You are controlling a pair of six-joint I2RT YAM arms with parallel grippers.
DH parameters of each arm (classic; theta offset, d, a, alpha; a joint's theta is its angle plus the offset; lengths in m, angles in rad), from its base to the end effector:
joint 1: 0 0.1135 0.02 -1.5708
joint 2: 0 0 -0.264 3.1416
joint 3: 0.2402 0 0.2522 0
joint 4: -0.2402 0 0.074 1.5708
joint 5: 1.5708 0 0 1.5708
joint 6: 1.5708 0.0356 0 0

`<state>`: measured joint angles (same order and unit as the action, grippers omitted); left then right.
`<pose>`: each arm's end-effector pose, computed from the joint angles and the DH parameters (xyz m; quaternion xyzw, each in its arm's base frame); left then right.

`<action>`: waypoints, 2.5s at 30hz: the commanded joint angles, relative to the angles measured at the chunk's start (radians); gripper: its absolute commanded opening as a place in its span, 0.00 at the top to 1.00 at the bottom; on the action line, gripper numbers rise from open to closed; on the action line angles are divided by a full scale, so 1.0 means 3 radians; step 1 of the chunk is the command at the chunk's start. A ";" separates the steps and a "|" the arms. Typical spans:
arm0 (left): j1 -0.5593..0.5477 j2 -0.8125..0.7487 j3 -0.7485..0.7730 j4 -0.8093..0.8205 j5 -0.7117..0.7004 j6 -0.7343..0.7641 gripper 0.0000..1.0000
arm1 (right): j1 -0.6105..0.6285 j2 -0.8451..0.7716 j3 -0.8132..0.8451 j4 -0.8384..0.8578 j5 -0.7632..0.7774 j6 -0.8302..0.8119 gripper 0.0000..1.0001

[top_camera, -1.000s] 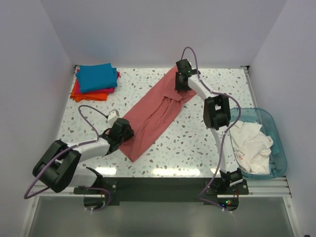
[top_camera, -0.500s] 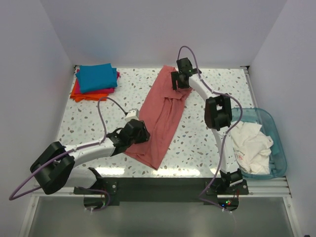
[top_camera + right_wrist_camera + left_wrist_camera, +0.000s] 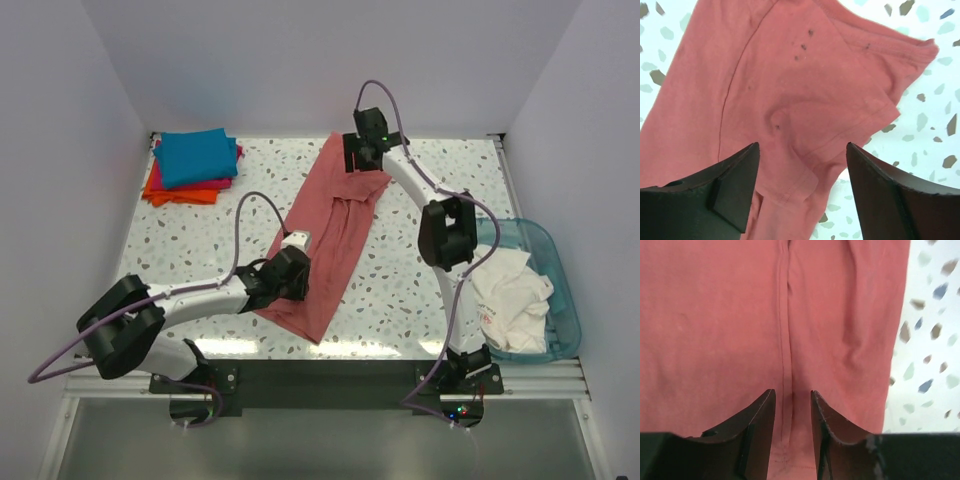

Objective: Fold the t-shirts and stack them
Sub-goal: Fold the tshirt

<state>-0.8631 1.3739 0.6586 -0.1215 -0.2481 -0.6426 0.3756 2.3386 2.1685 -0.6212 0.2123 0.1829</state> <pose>0.1791 -0.1959 0.1765 0.0578 0.9255 -0.1592 0.3388 0.4971 0.1880 0.2437 -0.0484 0.9194 0.0099 0.3902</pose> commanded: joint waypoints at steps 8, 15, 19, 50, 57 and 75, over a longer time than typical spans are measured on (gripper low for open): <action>-0.0359 0.0344 0.0142 -0.0592 -0.0329 0.0056 0.81 | 0.0021 0.0523 0.0221 -0.0276 0.0202 0.0035 0.47; -0.0426 0.0273 -0.0099 -0.0587 -0.0104 -0.0036 1.00 | -0.0106 0.0902 0.0635 -0.0491 0.0330 -0.0139 0.47; -0.0487 0.0278 -0.0145 -0.0505 0.0060 -0.0067 1.00 | -0.0132 0.0958 0.0753 -0.0323 0.0162 -0.0328 0.38; -0.0381 -0.0274 0.0182 -0.0694 -0.0252 -0.0062 0.65 | 0.0726 -0.1976 -0.2756 0.0501 0.0259 0.1067 0.60; -0.0012 -0.0224 -0.0007 -0.0654 -0.0502 0.0005 0.64 | 0.1620 -0.2615 -0.3884 0.0818 0.0182 0.1608 0.61; -0.0584 0.0160 -0.0329 -0.0505 -0.0226 -0.0430 0.84 | 0.2051 -0.2993 -0.4707 0.0394 0.0432 0.1916 0.60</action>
<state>-0.9817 1.3705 0.5797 -0.2447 -0.3889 -0.7071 0.9962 1.4914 0.7696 -0.4488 0.2810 0.7353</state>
